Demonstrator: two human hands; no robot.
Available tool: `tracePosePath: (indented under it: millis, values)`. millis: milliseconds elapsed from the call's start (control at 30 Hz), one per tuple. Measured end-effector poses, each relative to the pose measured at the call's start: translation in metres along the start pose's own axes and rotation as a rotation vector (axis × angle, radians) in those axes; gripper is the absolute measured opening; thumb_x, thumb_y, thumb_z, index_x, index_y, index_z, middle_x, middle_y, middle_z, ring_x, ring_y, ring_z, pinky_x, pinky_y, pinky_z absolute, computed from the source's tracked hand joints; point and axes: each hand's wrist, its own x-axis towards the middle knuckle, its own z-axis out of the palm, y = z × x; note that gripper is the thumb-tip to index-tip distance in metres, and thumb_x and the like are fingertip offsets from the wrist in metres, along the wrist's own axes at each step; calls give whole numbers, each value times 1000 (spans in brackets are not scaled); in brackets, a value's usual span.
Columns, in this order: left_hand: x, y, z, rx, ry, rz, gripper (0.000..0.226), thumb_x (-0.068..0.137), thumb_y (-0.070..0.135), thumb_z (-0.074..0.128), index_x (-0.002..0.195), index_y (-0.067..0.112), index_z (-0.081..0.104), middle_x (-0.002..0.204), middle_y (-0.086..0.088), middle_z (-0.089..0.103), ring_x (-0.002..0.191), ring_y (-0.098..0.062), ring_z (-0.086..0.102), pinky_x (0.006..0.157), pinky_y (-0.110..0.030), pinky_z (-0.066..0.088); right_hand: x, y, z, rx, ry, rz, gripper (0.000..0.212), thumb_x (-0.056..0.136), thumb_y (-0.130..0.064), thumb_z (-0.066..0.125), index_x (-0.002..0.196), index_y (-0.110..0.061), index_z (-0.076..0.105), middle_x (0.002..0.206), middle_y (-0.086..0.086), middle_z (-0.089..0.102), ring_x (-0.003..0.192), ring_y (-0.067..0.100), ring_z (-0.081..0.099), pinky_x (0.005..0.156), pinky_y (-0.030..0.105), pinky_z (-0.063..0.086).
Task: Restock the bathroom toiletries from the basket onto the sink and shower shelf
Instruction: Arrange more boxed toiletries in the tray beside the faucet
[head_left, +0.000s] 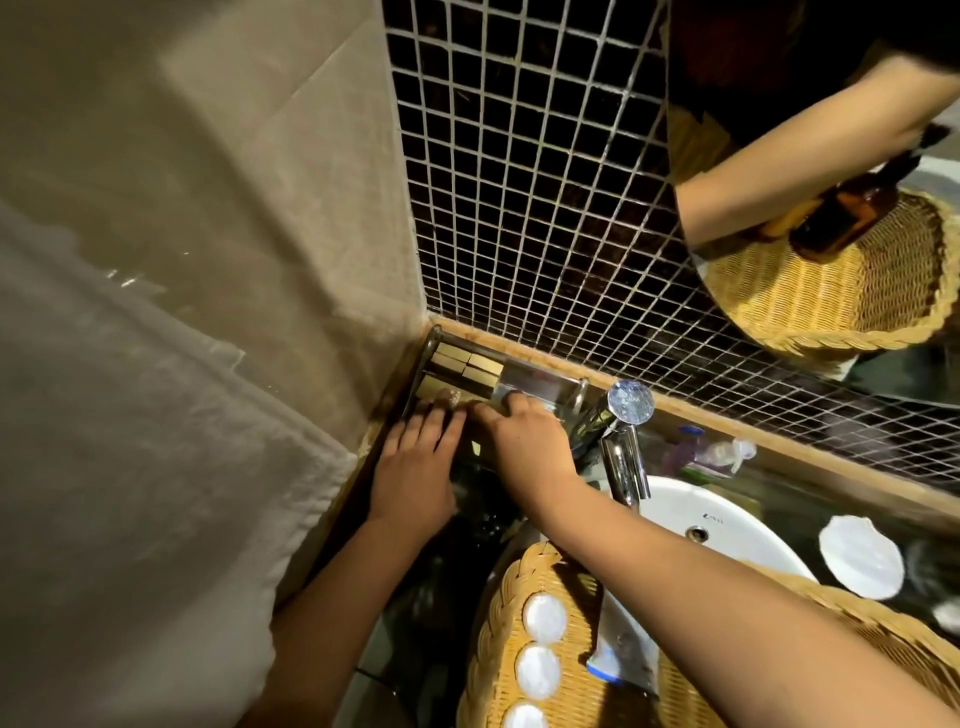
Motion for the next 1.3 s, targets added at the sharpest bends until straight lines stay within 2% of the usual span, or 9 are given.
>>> tracePosePath:
  millis: [300,433,667,867,1067,1167,1233,1300]
  values:
    - [-7,3,5,-1,3,-32,93,90,31,61,158,24,-1,164,-6,15,151,-25,14,123,-41,10,-4,1,4,59,39,-60,54,97,-16,56,147,-28,40,138,18,47,126,35,46,101,41,44]
    - [-7,4,5,-4,10,-37,93,89,30,62,159,24,0,164,-7,15,151,-26,13,123,-41,11,-3,3,2,68,40,-53,59,94,-13,61,146,-28,40,138,18,47,126,35,46,99,43,46]
    - [2,4,3,9,-33,-36,88,91,30,59,158,25,3,164,-6,18,150,-26,16,124,-41,10,-1,5,2,92,-17,-32,58,97,-10,56,149,-27,37,136,18,47,125,36,46,100,44,46]
    - [10,0,0,43,-100,-12,85,91,30,58,158,27,6,166,-4,11,152,-25,8,123,-43,10,5,9,3,60,-92,-3,59,97,-8,55,150,-23,34,136,17,48,124,34,49,99,41,46]
    - [13,-1,2,66,-122,-14,83,90,27,56,158,27,8,166,-3,13,152,-26,7,122,-45,9,7,9,3,41,-104,-14,55,94,-10,60,146,-18,44,141,14,41,130,34,41,106,44,44]
    - [12,-1,3,69,-126,-18,85,89,28,58,158,28,8,166,-3,13,152,-26,6,122,-45,8,1,6,1,29,-177,-47,67,95,-18,59,156,-19,29,153,11,35,137,30,39,109,37,39]
    - [12,-1,5,75,-131,-13,87,90,31,59,158,28,6,166,-3,11,152,-26,5,122,-46,7,-7,2,-1,54,-295,0,75,100,-28,53,160,-15,10,164,10,18,149,28,23,116,35,27]
    - [13,0,7,84,-136,-5,87,91,35,59,158,28,4,166,-4,9,152,-26,4,123,-47,6,-11,-2,-3,72,-438,60,75,104,-37,41,159,-10,-3,167,9,0,154,26,1,121,38,13]
